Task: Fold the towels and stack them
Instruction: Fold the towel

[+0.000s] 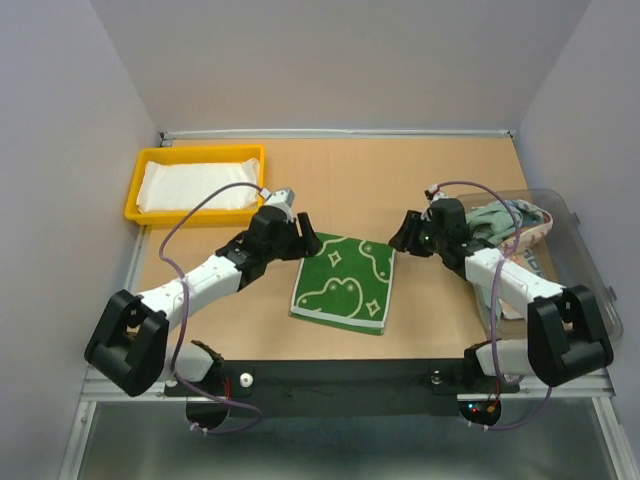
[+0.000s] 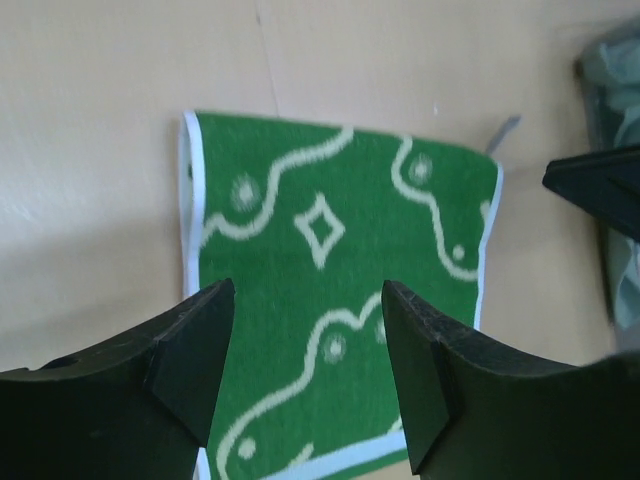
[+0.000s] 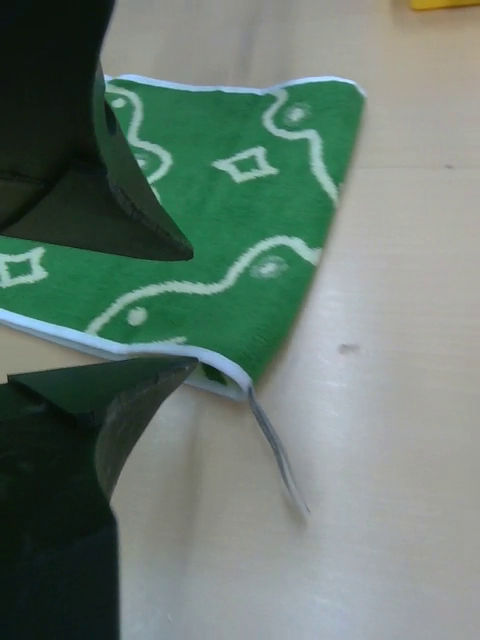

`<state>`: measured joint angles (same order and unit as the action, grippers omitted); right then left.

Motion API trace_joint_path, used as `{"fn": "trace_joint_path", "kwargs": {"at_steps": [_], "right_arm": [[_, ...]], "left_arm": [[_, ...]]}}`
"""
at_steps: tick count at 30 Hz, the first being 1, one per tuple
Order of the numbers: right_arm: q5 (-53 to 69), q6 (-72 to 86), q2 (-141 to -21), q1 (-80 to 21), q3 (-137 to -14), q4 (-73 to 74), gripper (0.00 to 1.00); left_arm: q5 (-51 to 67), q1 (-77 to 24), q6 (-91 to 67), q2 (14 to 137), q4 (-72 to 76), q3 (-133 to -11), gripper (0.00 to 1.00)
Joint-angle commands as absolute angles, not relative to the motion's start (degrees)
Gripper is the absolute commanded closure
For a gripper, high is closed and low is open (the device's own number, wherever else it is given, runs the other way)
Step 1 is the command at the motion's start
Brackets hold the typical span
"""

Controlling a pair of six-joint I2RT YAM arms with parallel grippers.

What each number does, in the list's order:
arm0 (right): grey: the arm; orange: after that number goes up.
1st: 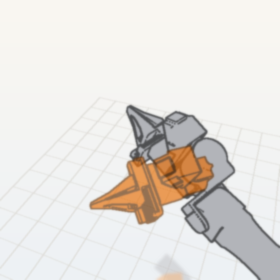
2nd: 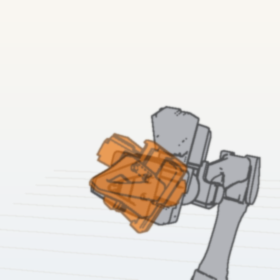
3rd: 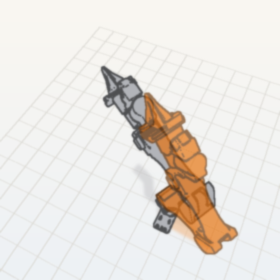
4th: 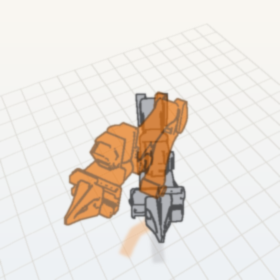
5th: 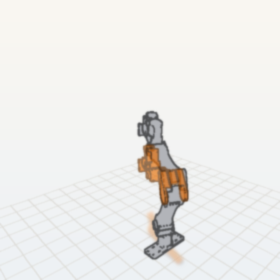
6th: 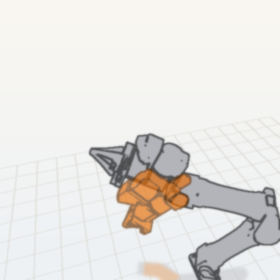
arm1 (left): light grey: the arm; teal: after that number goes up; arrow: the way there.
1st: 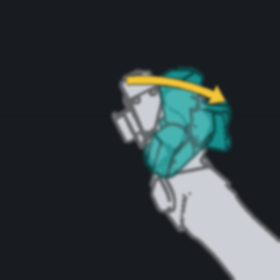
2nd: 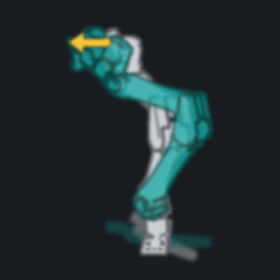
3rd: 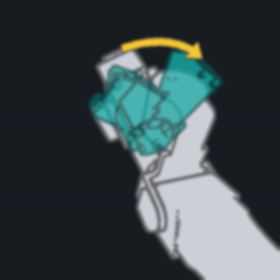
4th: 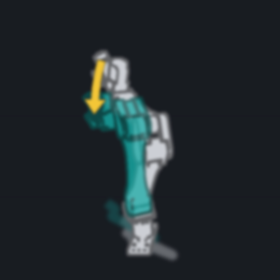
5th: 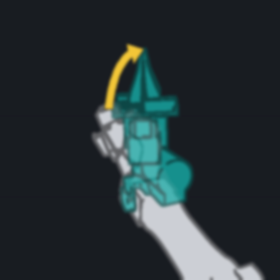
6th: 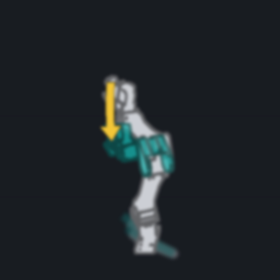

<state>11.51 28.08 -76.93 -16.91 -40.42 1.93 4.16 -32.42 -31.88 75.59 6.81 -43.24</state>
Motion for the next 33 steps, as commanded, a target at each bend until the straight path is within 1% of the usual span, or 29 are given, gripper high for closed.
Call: {"fn": "trace_joint_path", "kwargs": {"at_steps": [1,2,3,4,6,8,14,16,20,21,23,26,27,28,30,31,33], "right_arm": [[13.2,27.7,-72.1,-21.1,-38.5,6.4,0.55],[14.1,28.5,-72.2,-22.2,-38.3,6.4,0.59],[14.8,28.7,-72.6,-22.7,-38.3,6.4,0.61],[15.4,29.1,-73.2,-23.1,-38.4,6.4,0.61],[15.6,29.2,-76.4,-24.9,-38.7,6.2,0.61],[16.0,29.0,-79.4,-25.0,-39.2,5.8,0.61],[10.2,27.8,-88.6,-24.7,-41.6,2.9,0.61],[9.8,26.1,-93.1,-23.0,-44.6,2.2,0.61],[8.2,22.9,-99.9,-19.2,-51.7,1.8,0.61],[8.2,22.5,-101.2,-17.6,-55.1,1.8,0.61],[8.1,21.1,-102.9,-17.0,-58.0,1.9,0.61],[10.6,21.5,-101.2,-17.0,-59.9,2.4,0.6],[11.6,22.8,-98.4,-17.0,-59.3,2.5,0.59],[11.6,23.5,-96.4,-17.0,-56.9,2.5,0.59],[10.2,25.7,-92.9,-17.0,-53.6,2.9,0.56],[9.7,26.5,-89.1,-17.0,-50.3,3.7,0.56],[7.8,28.0,-85.4,-17.1,-46.9,4.9,0.54]], "left_arm": [[1.0,-36.6,-35.8,71.6,5.4,-37.2,0.3],[1.0,-37.6,-36.2,71.5,5.9,-36.7,0.31],[1.0,-38.1,-36.6,71.6,6.3,-36.5,0.32],[1.1,-38.4,-37.2,72.7,7.5,-36.5,0.39],[1.8,-39.2,-37.5,74.4,8.3,-36.8,0.41],[2.4,-39.7,-38.5,77.6,10.9,-37.0,0.41],[2.8,-39.8,-41.8,84.0,18.1,-37.0,0.41],[2.4,-39.6,-42.5,86.5,19.1,-37.8,0.42],[2.2,-38.2,-41.7,91.8,18.5,-43.7,0.41],[2.3,-36.9,-41.7,92.7,18.5,-44.8,0.41],[1.7,-35.9,-40.8,94.2,18.0,-47.8,0.41],[0.5,-35.5,-38.5,92.7,14.4,-51.2,0.37],[0.4,-35.5,-38.1,91.8,13.5,-51.3,0.35],[-1.3,-35.7,-38.1,89.1,12.1,-50.7,0.31],[-2.2,-36.1,-38.1,85.7,10.7,-49.1,0.28],[-3.0,-36.9,-38.4,82.3,9.4,-48.1,0.25],[-3.5,-37.7,-39.7,79.2,8.5,-44.0,0.25]]}}
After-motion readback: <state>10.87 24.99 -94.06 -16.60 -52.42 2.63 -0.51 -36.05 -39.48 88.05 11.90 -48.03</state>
